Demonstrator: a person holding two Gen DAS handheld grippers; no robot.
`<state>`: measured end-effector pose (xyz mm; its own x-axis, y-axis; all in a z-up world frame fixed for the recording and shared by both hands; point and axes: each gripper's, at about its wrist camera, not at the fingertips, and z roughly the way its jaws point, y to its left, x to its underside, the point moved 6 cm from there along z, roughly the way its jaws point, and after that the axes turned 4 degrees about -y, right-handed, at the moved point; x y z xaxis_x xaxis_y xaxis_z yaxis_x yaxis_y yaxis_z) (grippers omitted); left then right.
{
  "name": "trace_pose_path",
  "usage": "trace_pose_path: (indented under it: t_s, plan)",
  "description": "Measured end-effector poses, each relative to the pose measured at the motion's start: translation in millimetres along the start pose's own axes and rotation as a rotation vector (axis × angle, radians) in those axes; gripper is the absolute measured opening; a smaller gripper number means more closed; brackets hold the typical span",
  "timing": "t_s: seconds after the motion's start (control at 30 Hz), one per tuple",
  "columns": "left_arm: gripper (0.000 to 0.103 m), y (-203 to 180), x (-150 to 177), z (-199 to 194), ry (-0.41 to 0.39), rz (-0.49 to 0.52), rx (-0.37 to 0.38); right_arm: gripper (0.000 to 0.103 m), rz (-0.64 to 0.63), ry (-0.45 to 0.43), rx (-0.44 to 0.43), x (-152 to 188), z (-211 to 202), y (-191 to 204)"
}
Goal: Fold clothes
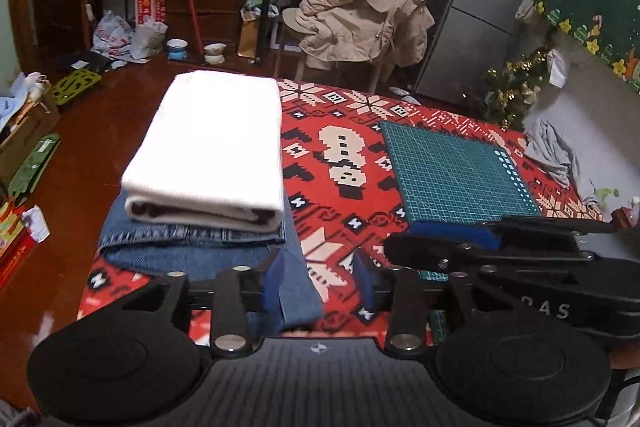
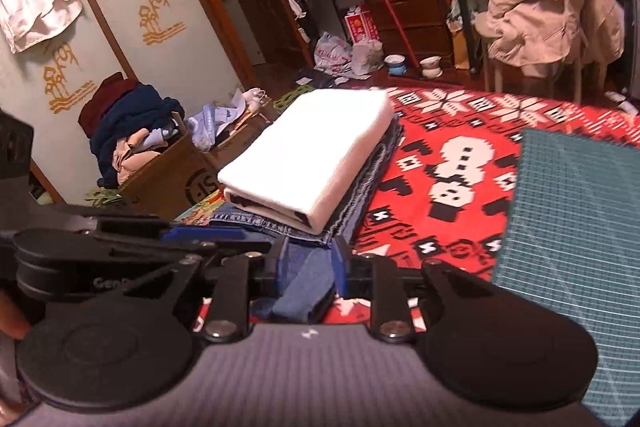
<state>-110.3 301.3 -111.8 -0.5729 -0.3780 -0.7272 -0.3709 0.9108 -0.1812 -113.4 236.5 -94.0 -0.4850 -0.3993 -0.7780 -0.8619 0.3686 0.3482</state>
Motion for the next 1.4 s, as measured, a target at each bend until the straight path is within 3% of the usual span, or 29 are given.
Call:
trace_pose_path:
  t_s: [0.13,0.2,0.27,0.5,0.63,0.87,0.97,1.2,1.4]
  plan:
    - [0.048,-8,5,-17,-0.021,-0.028,-0.032,0.048,-0.023,0.006,0.040,2,-29,2]
    - [0.053,-10,7,-24,-0.033,-0.044,-0.036,0.068,-0.030,0.014,0.052,2,-43,2]
    - [0.060,-12,10,-31,-0.045,-0.062,-0.038,0.078,-0.036,0.013,0.061,2,-56,2]
    - [0.066,-17,11,-50,-0.097,-0.073,-0.113,0.101,-0.111,-0.001,0.083,1,-81,4]
    - [0.066,-14,18,-52,-0.072,-0.098,-0.174,0.102,-0.134,-0.006,0.096,-1,-90,6]
    - [0.078,-9,29,-62,-0.071,-0.125,-0.238,0.102,-0.164,0.024,0.119,-5,-95,11]
    - [0.078,-7,30,-66,-0.077,-0.104,-0.305,0.102,-0.161,0.039,0.150,-6,-94,13]
    - [0.078,-7,28,-76,-0.107,-0.092,-0.324,0.102,-0.192,0.032,0.212,-8,-96,16]
    - [0.079,-9,21,-80,-0.071,-0.061,-0.376,0.102,-0.192,0.047,0.249,-12,-98,21]
